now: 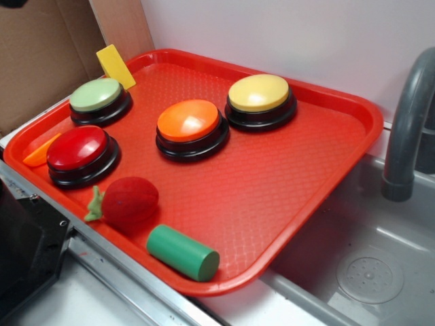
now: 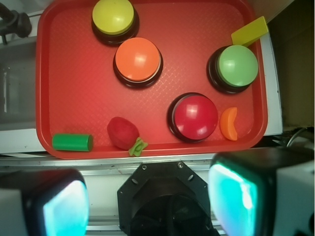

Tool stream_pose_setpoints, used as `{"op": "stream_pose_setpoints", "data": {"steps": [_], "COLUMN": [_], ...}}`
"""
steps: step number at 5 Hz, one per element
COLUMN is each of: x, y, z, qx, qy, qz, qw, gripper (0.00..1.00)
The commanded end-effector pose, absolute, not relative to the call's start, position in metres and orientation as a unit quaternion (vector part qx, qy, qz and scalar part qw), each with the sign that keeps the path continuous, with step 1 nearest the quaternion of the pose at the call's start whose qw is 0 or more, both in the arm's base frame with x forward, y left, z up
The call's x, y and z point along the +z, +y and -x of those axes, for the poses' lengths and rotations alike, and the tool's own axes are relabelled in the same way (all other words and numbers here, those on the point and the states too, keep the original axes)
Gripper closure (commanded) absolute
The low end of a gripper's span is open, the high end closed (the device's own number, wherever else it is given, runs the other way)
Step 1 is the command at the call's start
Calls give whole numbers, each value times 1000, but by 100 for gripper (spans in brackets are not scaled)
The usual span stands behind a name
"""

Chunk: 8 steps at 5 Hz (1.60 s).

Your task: Push the orange button.

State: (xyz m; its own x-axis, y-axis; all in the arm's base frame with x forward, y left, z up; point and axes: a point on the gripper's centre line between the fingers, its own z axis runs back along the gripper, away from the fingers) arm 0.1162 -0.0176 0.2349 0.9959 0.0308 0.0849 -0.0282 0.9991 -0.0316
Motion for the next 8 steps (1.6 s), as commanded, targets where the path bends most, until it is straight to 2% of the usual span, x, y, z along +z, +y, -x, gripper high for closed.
{"op": "stream_pose_setpoints", "data": {"steps": [1,2,3,4,5,7,8], "x": [235,185,139,110,68,47,61], "y": [-18,9,4,2,0,-26,-25], "z": [-116,-166,-210,-235,-255,-260,-258], "qx": [15,-14,-23,-42,-61,-92,-101], "qy": [-43,57,38,33,9,-1,-9], "qz": [15,0,-41,-51,-51,-21,-19], "qw": [999,998,998,997,997,996,995], "gripper": [0,0,0,0,0,0,0]}}
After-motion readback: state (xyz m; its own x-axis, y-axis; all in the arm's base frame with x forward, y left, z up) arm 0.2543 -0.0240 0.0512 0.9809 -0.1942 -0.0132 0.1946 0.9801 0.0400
